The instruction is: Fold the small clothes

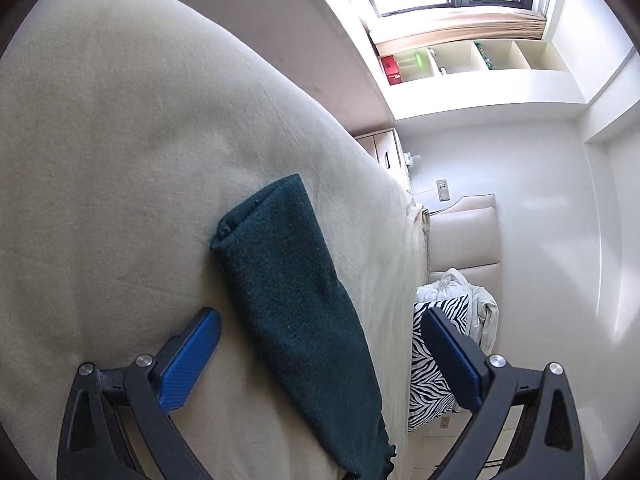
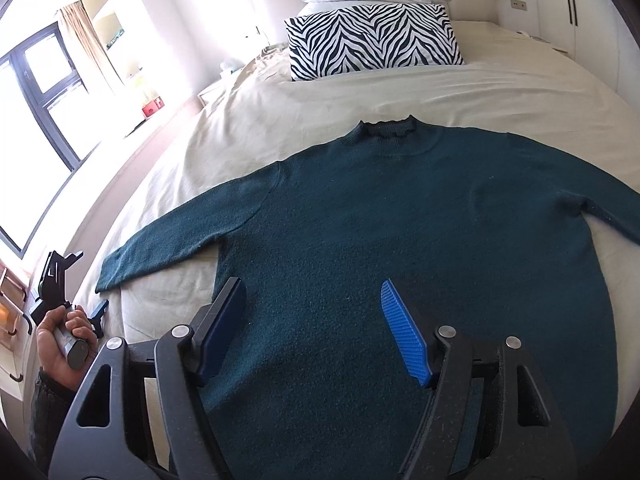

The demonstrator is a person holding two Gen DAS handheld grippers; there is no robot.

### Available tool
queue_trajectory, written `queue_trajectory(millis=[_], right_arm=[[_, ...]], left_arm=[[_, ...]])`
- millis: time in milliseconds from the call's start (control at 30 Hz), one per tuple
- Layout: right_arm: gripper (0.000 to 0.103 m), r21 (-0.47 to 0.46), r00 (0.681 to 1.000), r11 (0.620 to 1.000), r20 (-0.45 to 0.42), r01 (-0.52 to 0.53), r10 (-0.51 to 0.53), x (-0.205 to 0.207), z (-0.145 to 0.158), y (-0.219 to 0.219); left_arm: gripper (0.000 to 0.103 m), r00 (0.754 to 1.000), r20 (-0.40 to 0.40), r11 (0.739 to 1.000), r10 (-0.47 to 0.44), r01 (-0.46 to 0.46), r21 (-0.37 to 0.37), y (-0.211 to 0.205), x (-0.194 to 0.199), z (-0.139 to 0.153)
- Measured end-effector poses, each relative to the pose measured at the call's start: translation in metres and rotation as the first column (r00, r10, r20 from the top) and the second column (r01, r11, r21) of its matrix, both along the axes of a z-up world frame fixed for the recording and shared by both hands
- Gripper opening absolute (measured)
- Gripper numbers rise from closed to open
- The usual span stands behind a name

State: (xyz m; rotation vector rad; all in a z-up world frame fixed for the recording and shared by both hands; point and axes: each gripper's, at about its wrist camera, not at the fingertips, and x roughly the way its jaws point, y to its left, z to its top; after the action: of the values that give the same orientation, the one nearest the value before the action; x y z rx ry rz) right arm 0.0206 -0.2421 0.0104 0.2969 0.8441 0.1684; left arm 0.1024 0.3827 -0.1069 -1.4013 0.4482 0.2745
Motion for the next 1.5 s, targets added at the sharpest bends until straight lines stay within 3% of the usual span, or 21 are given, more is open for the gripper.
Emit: queue_trajectory(millis=[67, 133, 200, 300, 400, 467, 500, 600, 633, 700, 733, 800, 867, 967, 1000, 1033, 1167, 1267, 1333, 1400, 1500], right_arm=[[0.069, 0.011, 1.0, 1.0, -0.01, 0.006, -0.006, 0.002, -0.005, -0.004], [0.069, 0.026, 1.0, 1.0, -0.023, 0.015, -0.015, 0.002, -0.011, -0.011], [0.069, 0.041, 0.999, 0.999, -0.032, 0.028, -0.027, 0.001, -0.016, -0.019], [0.069, 0.067, 0.998, 0.996, -0.041, 0.058, -0.055, -0.004, -0.027, -0.036], [0.069, 0.104, 0.993, 0.99, -0.07, 0.099, -0.092, -0.007, -0.044, -0.058], [0.069, 0.134, 0.99, 0.983, -0.093, 0.121, -0.109, -0.007, -0.054, -0.072], [0.067, 0.146, 0.988, 0.98, -0.098, 0.132, -0.119, -0.007, -0.058, -0.08], [0.067, 0.182, 0.985, 0.97, -0.099, 0.16, -0.144, -0.005, -0.064, -0.1], [0.067, 0.2, 0.984, 0.965, -0.1, 0.167, -0.15, -0.003, -0.066, -0.108], [0.067, 0.25, 0.982, 0.952, -0.108, 0.177, -0.154, 0.003, -0.07, -0.122], [0.067, 0.28, 0.982, 0.944, -0.116, 0.176, -0.149, 0.006, -0.072, -0.129], [0.067, 0.332, 0.983, 0.928, -0.132, 0.167, -0.13, 0.019, -0.077, -0.139], [0.067, 0.397, 0.985, 0.907, -0.151, 0.141, -0.087, 0.036, -0.083, -0.142], [0.067, 0.53, 0.981, 0.843, -0.191, 0.091, 0.014, 0.074, -0.095, -0.138], [0.067, 0.56, 0.978, 0.825, -0.202, 0.072, 0.052, 0.09, -0.1, -0.131], [0.067, 0.582, 0.973, 0.811, -0.216, 0.056, 0.087, 0.106, -0.104, -0.123], [0.067, 0.694, 0.927, 0.719, -0.291, 0.036, 0.235, 0.16, -0.129, -0.077], [0.067, 0.716, 0.888, 0.698, -0.342, 0.033, 0.308, 0.185, -0.145, -0.047], [0.056, 0.713, 0.872, 0.701, -0.361, 0.029, 0.332, 0.195, -0.151, -0.031], [0.031, 0.71, 0.863, 0.704, -0.353, -0.004, 0.361, 0.202, -0.151, -0.021], [0.007, 0.659, 0.871, 0.751, -0.349, -0.035, 0.347, 0.201, -0.142, -0.021]], left_arm=[[0.089, 1.0, -0.004, 1.0, 0.002, -0.002, -0.001, 0.005, 0.012, -0.002], [0.042, 0.999, -0.029, 1.0, -0.022, 0.022, -0.021, 0.011, 0.026, -0.01], [0.011, 0.998, -0.039, 0.997, -0.044, 0.042, -0.071, 0.007, 0.039, -0.021], [0.007, 0.996, -0.047, 0.995, -0.082, 0.084, 0.044, -0.01, 0.051, 0.0], [0.007, 0.969, -0.041, 0.936, -0.242, 0.244, 0.253, -0.065, 0.073, 0.049], [0.007, 0.924, -0.064, 0.836, -0.378, 0.37, 0.405, -0.122, 0.092, 0.08], [0.007, 0.89, -0.092, 0.761, -0.446, 0.431, 0.485, -0.16, 0.101, 0.095], [0.008, 0.782, -0.243, 0.474, -0.574, 0.559, 0.68, -0.278, 0.113, 0.108], [0.009, 0.751, -0.295, 0.374, -0.59, 0.579, 0.725, -0.314, 0.112, 0.103], [0.011, 0.687, -0.39, 0.207, -0.614, 0.616, 0.76, -0.373, 0.105, 0.081], [0.015, 0.66, -0.426, 0.149, -0.618, 0.631, 0.761, -0.393, 0.099, 0.069], [0.017, 0.628, -0.491, 0.065, -0.603, 0.652, 0.755, -0.416, 0.089, 0.044], [0.021, 0.614, -0.545, 0.011, -0.571, 0.669, 0.743, -0.422, 0.075, 0.022], [0.044, 0.622, -0.526, 0.05, -0.58, 0.672, 0.739, -0.412, 0.065, 0.02], [0.066, 0.639, -0.518, 0.066, -0.569, 0.663, 0.746, -0.411, 0.064, 0.02], [0.076, 0.651, -0.513, 0.08, -0.56, 0.659, 0.748, -0.412, 0.064, 0.019], [0.076, 0.648, -0.517, 0.096, -0.56, 0.67, 0.736, -0.408, 0.065, 0.015], [0.076, 0.653, -0.503, 0.103, -0.566, 0.662, 0.743, -0.406, 0.064, 0.016], [0.076, 0.655, -0.486, 0.124, -0.579, 0.66, 0.741, -0.4, 0.061, 0.016], [0.076, 0.655, -0.461, 0.153, -0.599, 0.659, 0.737, -0.393, 0.06, 0.017], [0.077, 0.656, -0.381, 0.22, -0.651, 0.644, 0.733, -0.379, 0.056, 0.021]])
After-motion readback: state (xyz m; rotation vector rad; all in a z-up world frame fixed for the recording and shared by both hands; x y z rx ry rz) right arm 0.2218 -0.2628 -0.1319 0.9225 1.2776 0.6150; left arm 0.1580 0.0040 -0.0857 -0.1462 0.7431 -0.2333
